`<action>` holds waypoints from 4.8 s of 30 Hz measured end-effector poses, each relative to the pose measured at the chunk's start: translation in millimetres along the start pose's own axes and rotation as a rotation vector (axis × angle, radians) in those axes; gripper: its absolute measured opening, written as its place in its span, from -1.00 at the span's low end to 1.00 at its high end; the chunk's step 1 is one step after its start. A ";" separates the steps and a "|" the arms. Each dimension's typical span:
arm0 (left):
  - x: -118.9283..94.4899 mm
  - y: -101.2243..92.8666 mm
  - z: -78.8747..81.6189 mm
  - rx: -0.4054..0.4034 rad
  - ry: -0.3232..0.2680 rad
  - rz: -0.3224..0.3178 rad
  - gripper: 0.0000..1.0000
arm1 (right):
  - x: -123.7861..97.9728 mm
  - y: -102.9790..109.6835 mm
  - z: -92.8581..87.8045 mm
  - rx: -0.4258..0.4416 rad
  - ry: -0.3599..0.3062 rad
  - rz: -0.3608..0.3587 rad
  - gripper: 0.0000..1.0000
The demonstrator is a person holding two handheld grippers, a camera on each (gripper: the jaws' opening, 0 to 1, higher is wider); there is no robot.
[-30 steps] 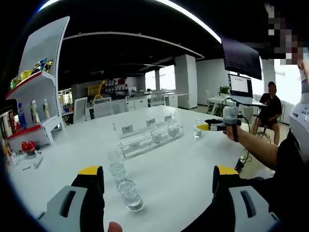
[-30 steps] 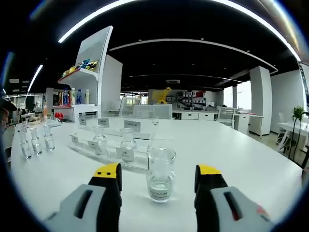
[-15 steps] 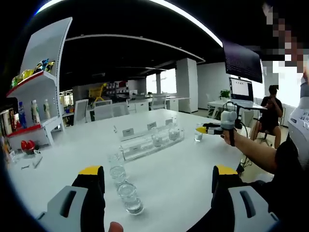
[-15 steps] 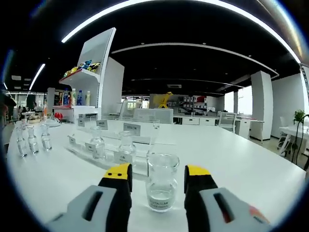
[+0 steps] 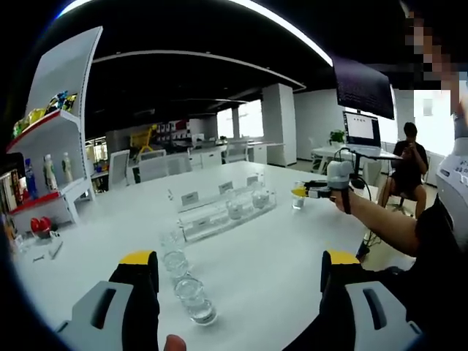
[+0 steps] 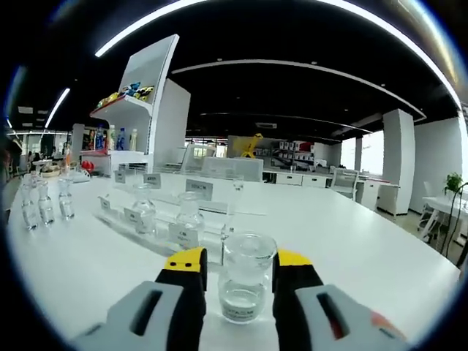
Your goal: Identify the label on the chemical reagent bottle, grasp the chemical reagent bottle, and place it in the designated position on the reagent rack
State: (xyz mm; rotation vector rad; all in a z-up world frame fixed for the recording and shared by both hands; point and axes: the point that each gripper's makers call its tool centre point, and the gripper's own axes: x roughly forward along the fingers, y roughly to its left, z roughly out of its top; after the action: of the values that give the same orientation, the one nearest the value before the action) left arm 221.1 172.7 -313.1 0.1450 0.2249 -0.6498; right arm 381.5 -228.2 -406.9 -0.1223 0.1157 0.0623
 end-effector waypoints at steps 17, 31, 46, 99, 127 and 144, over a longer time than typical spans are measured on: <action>-2.2 -16.0 -5.8 -0.025 0.010 -0.060 0.80 | 2.4 -7.4 -4.8 0.036 -0.004 -0.007 -0.52; -1.4 -19.1 -10.0 0.015 0.029 -0.034 0.80 | -2.3 -12.3 -3.6 0.056 0.000 -0.008 -0.62; -10.2 -14.0 -9.9 0.011 0.021 -0.009 0.79 | -4.1 -14.2 -5.1 0.050 -0.026 -0.044 -0.64; -21.3 -0.9 -14.7 0.002 0.030 0.041 0.78 | -18.7 -6.6 18.0 0.025 -0.099 -0.079 -0.65; -26.9 0.7 -8.5 0.019 0.031 0.062 0.77 | -44.8 3.2 41.9 0.122 -0.143 -0.025 -0.66; -25.5 2.5 -12.7 0.014 0.035 0.060 0.77 | -49.6 1.0 52.2 0.101 -0.146 -0.037 -0.67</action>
State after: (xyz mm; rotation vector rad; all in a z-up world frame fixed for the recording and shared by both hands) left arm 200.9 192.1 -318.7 0.1763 0.2485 -0.5900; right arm 338.0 -223.4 -349.6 -0.0184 -0.0295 0.0286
